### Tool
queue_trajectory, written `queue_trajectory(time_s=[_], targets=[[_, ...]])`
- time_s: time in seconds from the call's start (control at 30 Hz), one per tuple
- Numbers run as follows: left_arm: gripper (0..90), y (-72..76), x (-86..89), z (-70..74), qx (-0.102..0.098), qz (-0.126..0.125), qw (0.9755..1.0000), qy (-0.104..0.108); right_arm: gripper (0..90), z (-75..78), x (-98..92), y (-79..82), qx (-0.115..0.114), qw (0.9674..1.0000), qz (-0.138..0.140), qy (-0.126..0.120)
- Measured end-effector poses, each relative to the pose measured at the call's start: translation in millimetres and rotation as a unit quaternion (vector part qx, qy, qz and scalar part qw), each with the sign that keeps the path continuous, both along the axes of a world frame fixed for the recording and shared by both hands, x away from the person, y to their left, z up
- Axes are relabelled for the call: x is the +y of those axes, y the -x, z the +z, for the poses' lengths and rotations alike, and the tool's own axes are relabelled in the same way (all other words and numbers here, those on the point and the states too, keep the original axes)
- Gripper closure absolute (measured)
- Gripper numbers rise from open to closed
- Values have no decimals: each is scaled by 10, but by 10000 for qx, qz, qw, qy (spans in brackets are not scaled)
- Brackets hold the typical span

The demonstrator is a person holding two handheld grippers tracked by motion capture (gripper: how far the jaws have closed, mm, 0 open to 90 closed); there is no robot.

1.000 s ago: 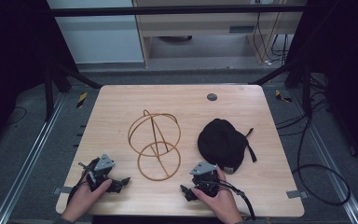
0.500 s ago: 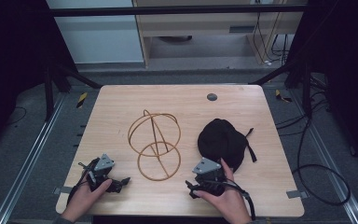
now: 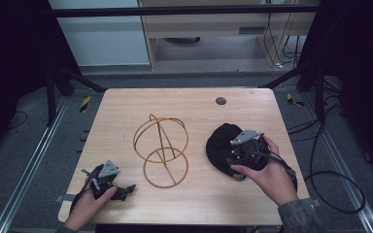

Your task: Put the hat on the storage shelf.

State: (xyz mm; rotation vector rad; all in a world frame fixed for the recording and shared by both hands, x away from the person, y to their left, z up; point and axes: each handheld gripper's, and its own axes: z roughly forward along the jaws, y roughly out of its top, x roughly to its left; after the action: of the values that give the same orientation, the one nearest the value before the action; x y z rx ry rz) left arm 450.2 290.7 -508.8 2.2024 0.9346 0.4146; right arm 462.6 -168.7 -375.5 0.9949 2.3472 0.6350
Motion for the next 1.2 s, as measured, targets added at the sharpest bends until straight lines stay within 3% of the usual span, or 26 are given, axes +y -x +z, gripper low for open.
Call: queue_trajectory(time_s=[0.27,0.37,0.67,0.9,1.2], targets=[[0,1,0,0,3,-4,10000,-1,181,69,-141,-276,675,9977,8,108],[0,1,0,0,1,-3,10000,0,189,83,-155,-404,893,9957,10,247],[0,2,-3,-2,-1,11,10000,21,279,142,-41,-728,1494,9882,173,288],[0,1,-2,-1,-10,0,10000,10,348,22,62,-963,1809,9829,0,350],[0,1,-2,0,-7,1,10000,8,403,-93,53,-1165,1977,9798,-141,261]])
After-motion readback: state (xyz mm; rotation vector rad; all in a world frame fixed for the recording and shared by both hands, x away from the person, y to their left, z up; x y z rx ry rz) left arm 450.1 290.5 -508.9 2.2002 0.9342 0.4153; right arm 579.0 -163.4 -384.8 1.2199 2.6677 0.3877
